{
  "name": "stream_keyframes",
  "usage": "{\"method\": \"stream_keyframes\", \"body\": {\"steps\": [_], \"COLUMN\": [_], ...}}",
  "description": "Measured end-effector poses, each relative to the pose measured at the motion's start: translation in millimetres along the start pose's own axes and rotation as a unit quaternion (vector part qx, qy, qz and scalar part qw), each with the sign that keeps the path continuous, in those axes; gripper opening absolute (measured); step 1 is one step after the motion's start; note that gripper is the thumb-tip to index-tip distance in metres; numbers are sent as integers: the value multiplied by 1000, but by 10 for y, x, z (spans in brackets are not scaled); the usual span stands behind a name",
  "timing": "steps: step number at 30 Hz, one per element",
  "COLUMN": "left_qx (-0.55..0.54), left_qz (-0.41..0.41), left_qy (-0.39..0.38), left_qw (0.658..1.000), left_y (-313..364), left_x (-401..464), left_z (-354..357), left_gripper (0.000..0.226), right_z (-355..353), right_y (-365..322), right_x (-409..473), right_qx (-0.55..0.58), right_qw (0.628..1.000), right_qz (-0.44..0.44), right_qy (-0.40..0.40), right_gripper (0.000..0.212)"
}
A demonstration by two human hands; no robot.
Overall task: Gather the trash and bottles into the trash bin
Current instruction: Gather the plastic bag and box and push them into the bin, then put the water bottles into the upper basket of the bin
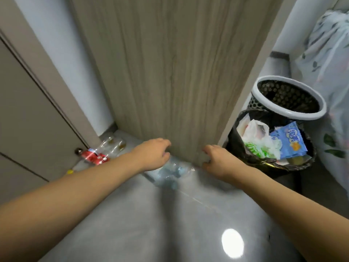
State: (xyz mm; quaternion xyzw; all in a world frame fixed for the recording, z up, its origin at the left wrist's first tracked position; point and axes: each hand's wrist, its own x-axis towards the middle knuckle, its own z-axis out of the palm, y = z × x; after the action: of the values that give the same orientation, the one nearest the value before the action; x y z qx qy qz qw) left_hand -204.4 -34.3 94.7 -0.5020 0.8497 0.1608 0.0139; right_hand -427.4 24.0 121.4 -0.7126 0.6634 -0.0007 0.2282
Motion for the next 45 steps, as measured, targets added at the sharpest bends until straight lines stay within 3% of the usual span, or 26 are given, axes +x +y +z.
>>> {"method": "stream_keyframes", "body": {"steps": [2,8,11,15,18,21,25,28,31,34,36,41,45], "left_qx": [-34,-130,-132,-114,-52,21,103,175,220,242,251,222,134], "left_qz": [-39,-166,-180,-191,-136,11,168,212,233,257,254,144,72], "left_qy": [-5,-42,-78,-42,-29,5,44,39,17,28,-7,-131,-154], "left_qw": [999,977,972,974,989,1000,979,961,947,935,934,955,976], "left_y": [-435,-1385,-1628,-1813,-1797,-1656,-1421,-1275,-1215,-1157,-1085,-946,-918], "left_x": [-118,-427,-457,-438,-536,-540,-228,-4,147,237,241,135,37], "left_z": [106,611,809,915,1033,1204,1364,1487,1554,1573,1544,1355,1005], "left_gripper": [36,41,52,51,49,50,49,51,64,55,57,78,65], "right_z": [190,695,914,1211,1340,1384,1395,1444,1547,1637,1652,1458,1072], "right_y": [-293,-901,-994,-1036,-1028,-813,-392,-218,-196,-187,-170,-165,-178], "right_x": [207,726,928,1177,1293,1342,1351,1362,1368,1374,1348,1108,859], "right_qx": [0,8,12,-7,-15,-2,2,28,47,76,90,133,165], "right_qw": [999,994,991,990,989,981,974,972,976,973,973,980,982], "right_qz": [12,73,98,105,132,187,209,211,189,194,192,135,90], "right_qy": [-30,-76,-92,-94,-65,-46,-83,-97,-95,-97,-92,-59,-13], "right_gripper": [55,47,51,55,54,54,50,48,48,45,43,46,28]}}
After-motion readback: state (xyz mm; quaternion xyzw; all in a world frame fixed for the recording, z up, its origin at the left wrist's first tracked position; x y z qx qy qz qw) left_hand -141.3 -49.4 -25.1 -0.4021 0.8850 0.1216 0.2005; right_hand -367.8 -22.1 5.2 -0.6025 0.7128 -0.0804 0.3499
